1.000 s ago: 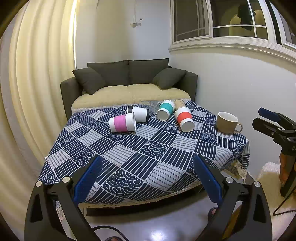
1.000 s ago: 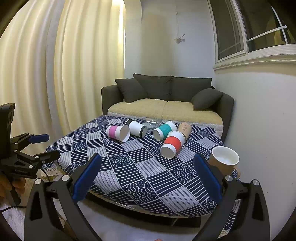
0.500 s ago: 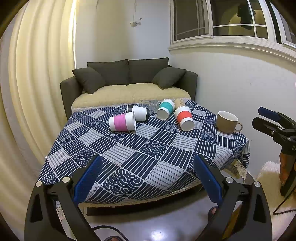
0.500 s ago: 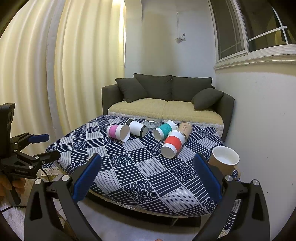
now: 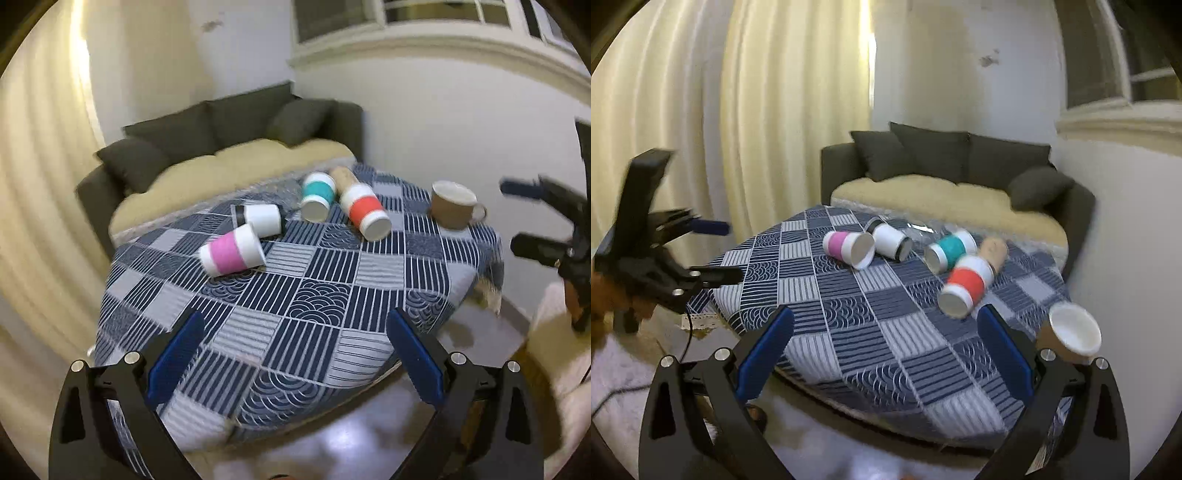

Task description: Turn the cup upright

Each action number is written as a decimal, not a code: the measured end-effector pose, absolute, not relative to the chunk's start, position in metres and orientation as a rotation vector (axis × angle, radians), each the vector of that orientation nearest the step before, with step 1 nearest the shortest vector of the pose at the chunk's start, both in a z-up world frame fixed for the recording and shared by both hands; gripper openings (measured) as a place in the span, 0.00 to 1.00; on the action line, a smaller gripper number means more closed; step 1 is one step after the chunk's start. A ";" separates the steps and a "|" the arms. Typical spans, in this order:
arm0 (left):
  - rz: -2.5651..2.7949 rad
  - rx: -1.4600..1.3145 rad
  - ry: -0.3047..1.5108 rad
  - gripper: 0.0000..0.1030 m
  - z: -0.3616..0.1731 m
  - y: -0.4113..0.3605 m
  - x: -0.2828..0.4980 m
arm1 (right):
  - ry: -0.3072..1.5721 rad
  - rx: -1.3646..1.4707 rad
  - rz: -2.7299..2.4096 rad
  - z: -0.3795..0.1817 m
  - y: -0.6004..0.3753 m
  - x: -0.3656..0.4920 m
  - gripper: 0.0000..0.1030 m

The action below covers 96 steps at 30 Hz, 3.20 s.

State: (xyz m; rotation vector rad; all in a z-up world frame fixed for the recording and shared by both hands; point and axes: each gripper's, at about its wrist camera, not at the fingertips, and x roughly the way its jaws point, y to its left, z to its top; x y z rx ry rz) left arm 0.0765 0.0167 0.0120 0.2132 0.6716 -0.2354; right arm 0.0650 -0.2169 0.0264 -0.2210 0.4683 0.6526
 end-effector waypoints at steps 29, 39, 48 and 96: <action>-0.744 0.882 0.969 0.92 -0.054 0.038 0.305 | 0.720 -0.167 0.838 -0.026 -0.188 0.187 0.95; -0.797 0.984 1.057 0.78 -0.085 0.042 0.323 | 0.747 -0.157 0.882 -0.030 -0.182 0.194 0.95; -0.802 0.999 1.087 0.59 -0.090 0.043 0.326 | 0.748 -0.174 0.890 -0.031 -0.179 0.193 0.95; -0.019 -0.584 1.269 0.60 -0.084 -0.024 0.233 | 0.888 -0.163 0.904 -0.035 -0.211 0.176 0.95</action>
